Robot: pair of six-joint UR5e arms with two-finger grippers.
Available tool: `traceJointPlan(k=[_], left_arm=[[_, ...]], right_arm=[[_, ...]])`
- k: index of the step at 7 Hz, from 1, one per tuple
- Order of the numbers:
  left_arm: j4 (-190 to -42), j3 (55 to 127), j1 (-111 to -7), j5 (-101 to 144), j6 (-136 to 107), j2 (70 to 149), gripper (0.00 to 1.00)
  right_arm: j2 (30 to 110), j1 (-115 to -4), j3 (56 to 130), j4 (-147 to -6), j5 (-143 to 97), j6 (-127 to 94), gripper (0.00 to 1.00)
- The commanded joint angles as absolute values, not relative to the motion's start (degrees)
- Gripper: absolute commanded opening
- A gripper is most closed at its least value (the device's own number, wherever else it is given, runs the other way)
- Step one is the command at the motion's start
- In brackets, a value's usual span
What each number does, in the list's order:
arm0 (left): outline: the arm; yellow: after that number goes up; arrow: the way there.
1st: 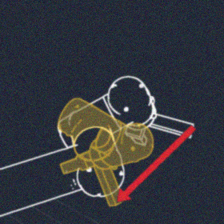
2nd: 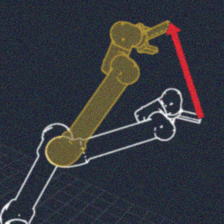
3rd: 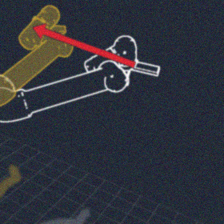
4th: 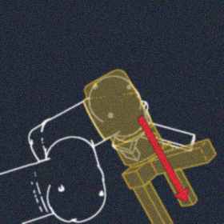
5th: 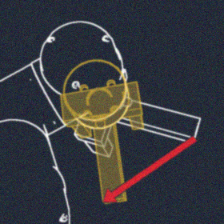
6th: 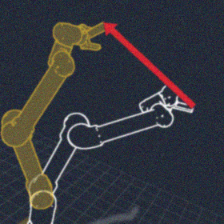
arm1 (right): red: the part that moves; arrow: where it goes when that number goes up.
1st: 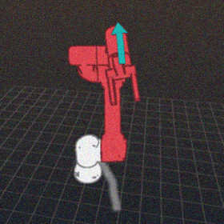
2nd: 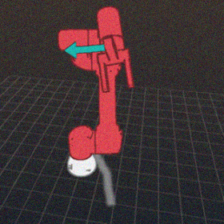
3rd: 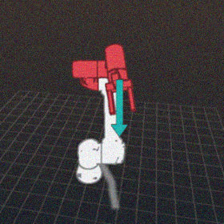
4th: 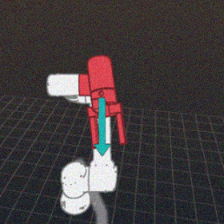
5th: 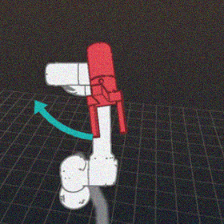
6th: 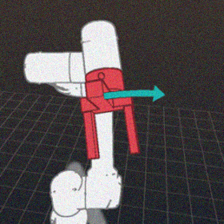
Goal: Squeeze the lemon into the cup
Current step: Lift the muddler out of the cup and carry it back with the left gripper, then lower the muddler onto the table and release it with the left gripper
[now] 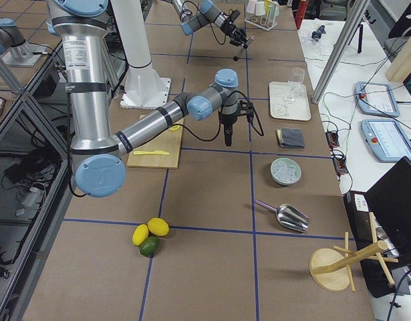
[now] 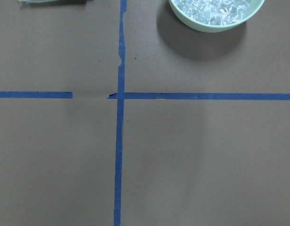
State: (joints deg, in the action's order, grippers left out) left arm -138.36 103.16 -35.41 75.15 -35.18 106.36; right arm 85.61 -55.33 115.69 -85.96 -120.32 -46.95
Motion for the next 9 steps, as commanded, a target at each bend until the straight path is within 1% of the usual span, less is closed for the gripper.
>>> traceJointPlan(k=[1, 4, 5, 6, 8, 9], left_arm=[[-126.6, 103.2, -44.8, 95.5, -34.5, 102.7, 0.0], [-105.6, 101.3, -55.0, 113.2, -33.4, 102.8, 0.0], [-104.2, 100.0, -55.1, 116.4, -34.4, 102.3, 0.0], [-102.1, 96.5, -54.8, 118.2, -41.8, 102.4, 0.0], [-102.0, 90.8, -54.5, 122.9, -44.4, 103.1, 0.0], [-101.7, 90.2, -54.5, 122.9, -44.3, 103.1, 0.0]], right_arm=[[85.6, -55.4, 115.8, -86.0, -120.3, -46.9, 1.0], [85.6, -55.4, 115.8, -86.0, -120.3, -46.9, 1.0], [85.6, -55.4, 115.7, -86.0, -120.3, -46.9, 1.0], [85.6, -55.4, 115.6, -86.0, -120.3, -46.9, 1.0], [85.7, -55.4, 115.7, -86.0, -120.3, -46.9, 1.0], [85.7, -55.4, 115.8, -86.0, -120.3, -46.9, 1.0]])
